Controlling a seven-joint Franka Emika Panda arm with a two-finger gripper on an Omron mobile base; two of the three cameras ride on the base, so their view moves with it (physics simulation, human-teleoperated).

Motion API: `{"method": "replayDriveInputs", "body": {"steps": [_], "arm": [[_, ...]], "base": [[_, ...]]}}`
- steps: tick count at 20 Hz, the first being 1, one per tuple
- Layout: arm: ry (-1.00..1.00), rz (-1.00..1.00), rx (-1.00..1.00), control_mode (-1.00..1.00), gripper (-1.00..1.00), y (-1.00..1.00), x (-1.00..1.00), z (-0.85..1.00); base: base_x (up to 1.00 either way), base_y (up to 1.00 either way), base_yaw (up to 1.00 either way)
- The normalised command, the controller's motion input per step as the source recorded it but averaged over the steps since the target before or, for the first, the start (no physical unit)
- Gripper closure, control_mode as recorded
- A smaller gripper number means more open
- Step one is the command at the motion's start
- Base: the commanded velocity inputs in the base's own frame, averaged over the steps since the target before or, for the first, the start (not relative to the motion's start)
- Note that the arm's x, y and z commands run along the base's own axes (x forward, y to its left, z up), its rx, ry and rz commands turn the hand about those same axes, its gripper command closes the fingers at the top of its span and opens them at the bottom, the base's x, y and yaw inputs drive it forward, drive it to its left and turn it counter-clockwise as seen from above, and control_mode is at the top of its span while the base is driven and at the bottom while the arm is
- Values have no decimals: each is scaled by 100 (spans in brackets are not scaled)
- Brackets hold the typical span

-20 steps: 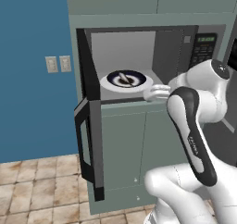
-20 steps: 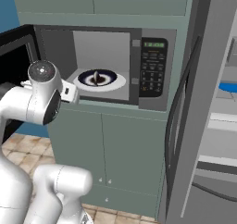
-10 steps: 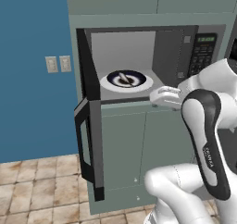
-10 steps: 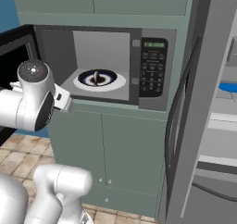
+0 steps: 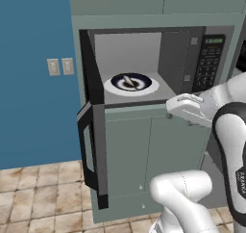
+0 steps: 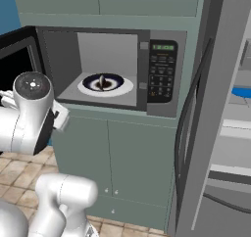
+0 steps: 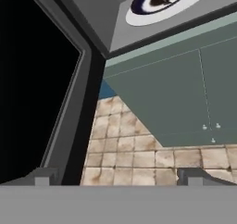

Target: Transport the fish from the fridge to the microwave and turn on the microwave.

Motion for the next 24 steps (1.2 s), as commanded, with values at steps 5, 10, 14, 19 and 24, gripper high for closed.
{"method": "replayDriveInputs", "body": {"steps": [5, 10, 14, 19, 24], "arm": [[4, 0, 15, -100, -100, 6, -42, 8], [4, 0, 11, -100, -100, 11, -42, 8], [4, 0, 6, -100, -100, 14, -42, 7], [4, 0, 3, -100, -100, 13, -44, 6], [7, -1, 3, -100, -100, 11, -46, 4]], "base": [[0, 0, 0], [0, 0, 0], [0, 0, 0], [0, 0, 0], [0, 0, 0]]}}
